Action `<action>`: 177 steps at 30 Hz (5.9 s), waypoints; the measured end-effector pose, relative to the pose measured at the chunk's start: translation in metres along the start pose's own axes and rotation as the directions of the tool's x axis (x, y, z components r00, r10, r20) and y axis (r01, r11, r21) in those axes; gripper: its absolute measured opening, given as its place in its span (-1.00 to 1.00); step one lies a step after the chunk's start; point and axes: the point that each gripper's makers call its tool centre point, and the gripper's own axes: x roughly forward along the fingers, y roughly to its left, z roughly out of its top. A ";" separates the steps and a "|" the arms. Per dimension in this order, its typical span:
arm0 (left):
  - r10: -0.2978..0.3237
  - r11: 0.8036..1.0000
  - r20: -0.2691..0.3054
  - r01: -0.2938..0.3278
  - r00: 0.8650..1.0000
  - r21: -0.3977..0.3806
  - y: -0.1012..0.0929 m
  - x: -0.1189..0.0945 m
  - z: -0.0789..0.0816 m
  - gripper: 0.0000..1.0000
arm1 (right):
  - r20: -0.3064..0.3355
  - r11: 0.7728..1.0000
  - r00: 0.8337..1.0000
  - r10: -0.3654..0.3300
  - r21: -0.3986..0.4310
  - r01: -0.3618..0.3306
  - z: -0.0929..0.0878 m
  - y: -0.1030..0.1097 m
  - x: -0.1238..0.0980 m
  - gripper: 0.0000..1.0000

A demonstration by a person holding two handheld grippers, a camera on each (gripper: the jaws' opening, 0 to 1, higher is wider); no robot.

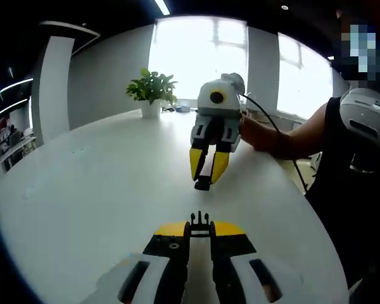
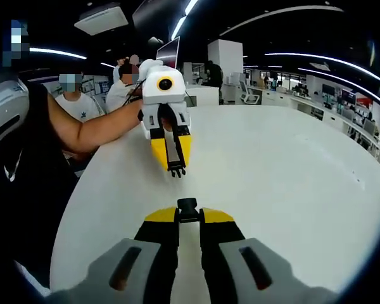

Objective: Snap the two parts of the plastic buckle together until the buckle closes and remains connected.

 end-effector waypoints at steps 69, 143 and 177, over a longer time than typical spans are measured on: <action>-0.042 0.999 -0.046 0.042 0.998 0.020 -0.005 0.010 -0.014 -0.80 | -0.032 0.996 0.997 0.071 -0.043 -0.072 -0.012 0.013 0.011 -0.79; -0.030 0.999 -0.041 0.031 0.999 0.038 -0.001 0.014 -0.012 -0.80 | -0.016 0.991 0.997 0.073 -0.115 -0.074 -0.014 0.015 0.015 -0.80; -0.026 0.999 -0.028 0.026 0.999 0.034 0.000 0.015 -0.011 -0.80 | -0.016 0.991 0.997 0.074 -0.114 -0.075 -0.013 0.016 0.015 -0.80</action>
